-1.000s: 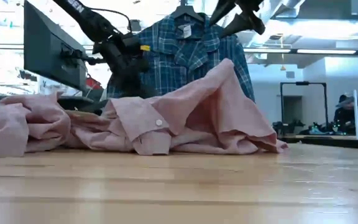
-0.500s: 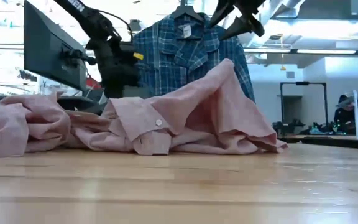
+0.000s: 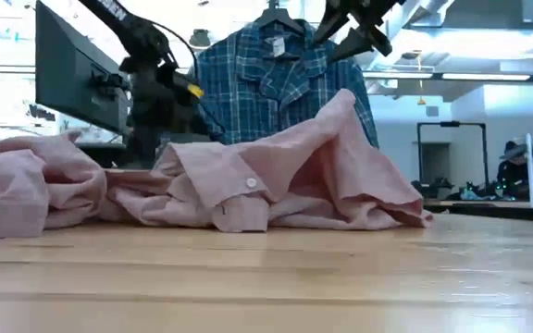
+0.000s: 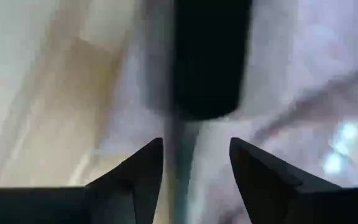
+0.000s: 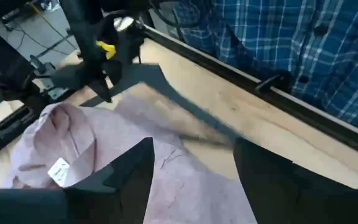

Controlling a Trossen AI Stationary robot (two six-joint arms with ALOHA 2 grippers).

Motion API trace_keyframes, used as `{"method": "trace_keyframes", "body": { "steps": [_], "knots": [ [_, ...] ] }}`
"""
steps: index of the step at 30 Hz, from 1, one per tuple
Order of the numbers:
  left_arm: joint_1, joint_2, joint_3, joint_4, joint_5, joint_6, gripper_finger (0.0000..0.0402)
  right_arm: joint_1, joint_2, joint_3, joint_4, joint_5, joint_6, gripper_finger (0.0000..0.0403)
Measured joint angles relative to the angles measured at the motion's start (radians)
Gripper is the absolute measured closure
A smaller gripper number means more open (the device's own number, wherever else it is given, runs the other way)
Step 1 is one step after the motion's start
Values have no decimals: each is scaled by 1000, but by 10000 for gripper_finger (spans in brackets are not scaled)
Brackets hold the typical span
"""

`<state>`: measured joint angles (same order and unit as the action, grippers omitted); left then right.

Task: Hang clothes
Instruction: Unhang the pink polo shirt from the hanger rack, then unhang the blue long sleeve shirt from the hanger rack

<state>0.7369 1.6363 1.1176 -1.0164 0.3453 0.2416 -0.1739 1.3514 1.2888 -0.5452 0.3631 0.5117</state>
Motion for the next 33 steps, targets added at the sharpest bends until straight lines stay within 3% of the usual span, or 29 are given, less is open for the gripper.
{"method": "trace_keyframes", "body": {
  "steps": [4,8,16,23,28,33],
  "knots": [
    [-43,1,-10,-118,51,65,234,-7,0,0,-3,0,0,195],
    [-47,-3,42,-315,-110,54,234,-6,0,0,-48,0,0,195],
    [-39,-125,183,-166,-222,-47,234,-12,15,0,-77,0,-16,195],
    [-34,-208,372,-157,-226,11,233,-30,17,0,0,0,-65,195],
    [-34,-240,477,-137,-216,21,233,-99,11,68,29,-32,-147,195],
    [-34,-236,533,-131,-100,58,233,-261,11,195,31,-124,-262,195]
  ]
}}
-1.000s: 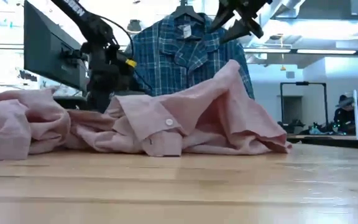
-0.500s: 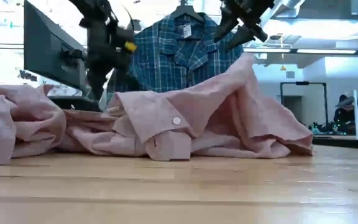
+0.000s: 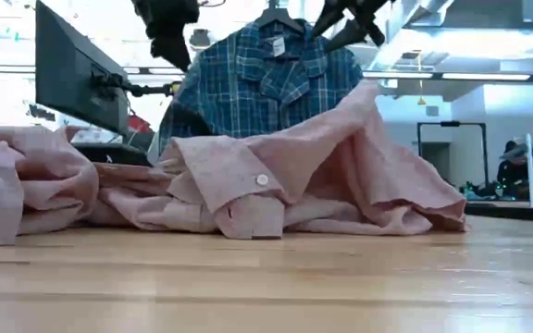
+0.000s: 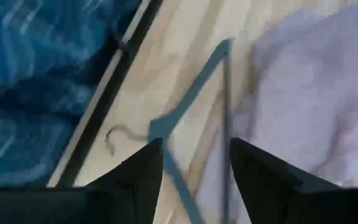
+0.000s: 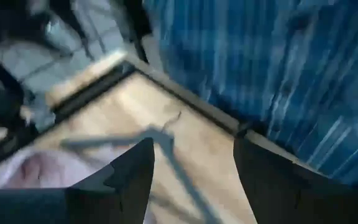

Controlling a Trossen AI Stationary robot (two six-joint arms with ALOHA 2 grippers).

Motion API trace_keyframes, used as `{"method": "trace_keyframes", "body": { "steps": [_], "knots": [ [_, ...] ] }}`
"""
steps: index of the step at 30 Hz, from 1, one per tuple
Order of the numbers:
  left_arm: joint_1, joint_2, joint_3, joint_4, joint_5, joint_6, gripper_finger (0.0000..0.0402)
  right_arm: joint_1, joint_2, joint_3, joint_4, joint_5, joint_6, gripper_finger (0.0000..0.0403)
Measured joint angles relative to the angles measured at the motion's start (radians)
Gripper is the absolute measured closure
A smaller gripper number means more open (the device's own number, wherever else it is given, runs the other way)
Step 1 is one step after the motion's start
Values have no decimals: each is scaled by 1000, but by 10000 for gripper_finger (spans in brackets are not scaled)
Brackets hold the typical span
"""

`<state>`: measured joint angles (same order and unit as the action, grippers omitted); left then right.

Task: Hang clothes
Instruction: Unhang the blue long sleeve shirt from the hanger rack

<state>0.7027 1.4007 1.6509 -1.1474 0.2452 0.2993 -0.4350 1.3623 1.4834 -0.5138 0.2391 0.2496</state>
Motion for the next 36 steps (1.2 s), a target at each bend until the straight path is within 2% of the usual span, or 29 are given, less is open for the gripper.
{"method": "trace_keyframes", "body": {
  "steps": [5,10,16,21,25,30,36],
  "knots": [
    [1,10,-4,8,3,3,233,-209,20,127,-4,-126,-158,195],
    [1,9,-13,12,-6,-11,233,-436,80,265,2,-196,-322,195],
    [1,9,-14,13,-38,-98,233,-641,213,399,44,-388,-413,195],
    [1,8,-14,13,-66,-172,233,-734,298,488,121,-516,-485,195],
    [1,9,-14,16,-68,-224,233,-786,367,520,108,-683,-456,195],
    [1,8,-14,52,-81,-259,233,-805,427,524,113,-724,-483,195],
    [1,9,-14,63,-93,-285,233,-798,439,522,115,-922,-422,201]
  ]
}}
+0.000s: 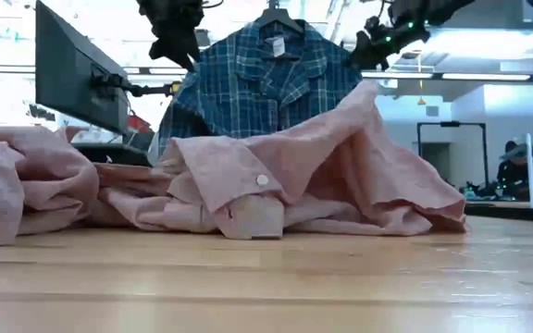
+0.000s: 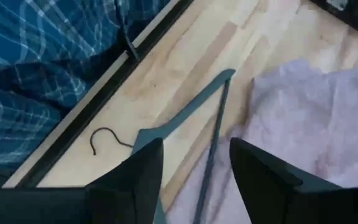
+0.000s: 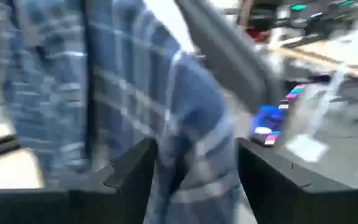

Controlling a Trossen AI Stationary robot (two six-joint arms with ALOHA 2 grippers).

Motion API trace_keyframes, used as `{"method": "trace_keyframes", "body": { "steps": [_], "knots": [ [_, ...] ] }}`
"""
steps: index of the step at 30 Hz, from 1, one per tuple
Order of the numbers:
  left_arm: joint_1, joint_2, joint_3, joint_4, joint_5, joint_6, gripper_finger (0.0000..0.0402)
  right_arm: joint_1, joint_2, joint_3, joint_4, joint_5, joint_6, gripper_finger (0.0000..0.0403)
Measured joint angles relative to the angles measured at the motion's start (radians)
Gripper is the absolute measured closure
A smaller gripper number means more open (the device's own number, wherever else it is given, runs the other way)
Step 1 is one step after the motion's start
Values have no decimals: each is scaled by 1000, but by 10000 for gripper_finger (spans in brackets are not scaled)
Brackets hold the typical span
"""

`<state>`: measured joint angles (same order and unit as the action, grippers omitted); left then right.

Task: Hang clothes
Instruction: Unhang the blue long sleeve shirt from the hanger rack

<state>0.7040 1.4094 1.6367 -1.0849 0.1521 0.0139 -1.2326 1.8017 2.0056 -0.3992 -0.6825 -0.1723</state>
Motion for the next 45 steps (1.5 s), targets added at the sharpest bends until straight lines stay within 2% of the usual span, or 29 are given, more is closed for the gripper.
{"method": "trace_keyframes", "body": {
  "steps": [9,16,19,22,23,27,33,37,45],
  "knots": [
    [0,0,0,1,-39,-2,233,87,-32,2,22,-205,70,222],
    [0,0,0,3,-42,-7,233,139,-2,2,17,-144,26,239],
    [0,0,0,3,-42,-17,233,146,12,2,19,-115,14,284],
    [0,0,0,0,-42,-24,233,142,14,1,18,-100,-1,365],
    [0,0,0,-1,-42,-27,233,137,12,1,16,-97,-12,379],
    [0,0,0,-1,-42,-28,233,123,-23,0,-1,-39,-17,382],
    [0,0,0,-2,-41,-26,233,97,-117,-2,-19,-25,-43,382],
    [0,0,0,-1,-41,2,233,92,-176,-2,-106,-2,-69,382],
    [0,-7,3,51,-54,12,233,177,-300,0,-269,17,-98,382]
  ]
}}
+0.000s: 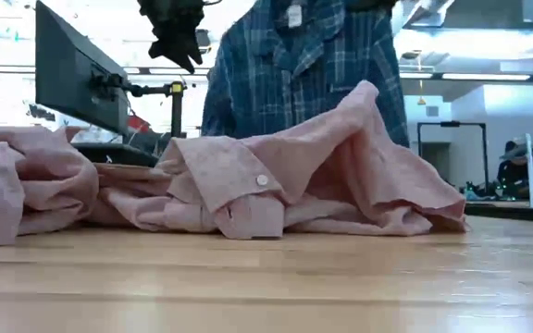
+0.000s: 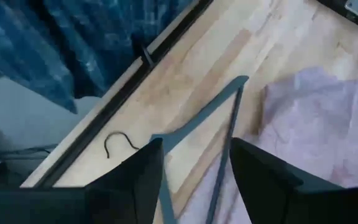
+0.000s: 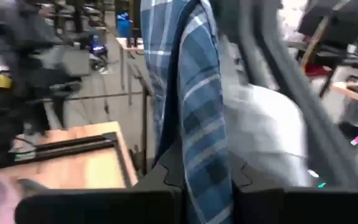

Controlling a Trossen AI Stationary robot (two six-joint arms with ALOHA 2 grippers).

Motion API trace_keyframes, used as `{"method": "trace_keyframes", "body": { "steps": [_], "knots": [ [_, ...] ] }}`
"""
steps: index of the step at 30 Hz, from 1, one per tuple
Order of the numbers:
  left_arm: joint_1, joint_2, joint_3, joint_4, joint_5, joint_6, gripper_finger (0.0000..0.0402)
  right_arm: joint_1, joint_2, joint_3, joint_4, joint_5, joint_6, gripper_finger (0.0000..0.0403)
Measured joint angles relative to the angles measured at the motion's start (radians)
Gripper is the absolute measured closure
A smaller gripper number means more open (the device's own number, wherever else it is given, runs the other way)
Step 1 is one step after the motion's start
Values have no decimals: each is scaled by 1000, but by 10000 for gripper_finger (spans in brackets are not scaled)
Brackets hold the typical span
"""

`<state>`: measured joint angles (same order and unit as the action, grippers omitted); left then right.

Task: Hang clothes
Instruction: Unhang the blue long sleeve shirt from the hanger rack

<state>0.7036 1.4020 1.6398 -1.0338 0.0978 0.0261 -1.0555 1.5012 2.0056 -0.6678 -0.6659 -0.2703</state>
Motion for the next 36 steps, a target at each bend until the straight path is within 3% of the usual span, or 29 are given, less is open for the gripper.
{"method": "trace_keyframes", "body": {
  "steps": [9,16,21,29,36],
  "knots": [
    [-52,-1,221,1,-5,94,233,189,-104,0,-116,138,1,382],
    [-144,-4,489,33,4,224,233,420,-130,0,-167,245,52,382],
    [-201,-4,633,30,7,239,233,593,-116,1,-200,376,91,382],
    [-278,-3,716,-5,5,198,233,798,-94,1,-228,501,109,382],
    [-430,22,713,-25,53,128,233,878,-90,1,-253,511,127,382]
  ]
}}
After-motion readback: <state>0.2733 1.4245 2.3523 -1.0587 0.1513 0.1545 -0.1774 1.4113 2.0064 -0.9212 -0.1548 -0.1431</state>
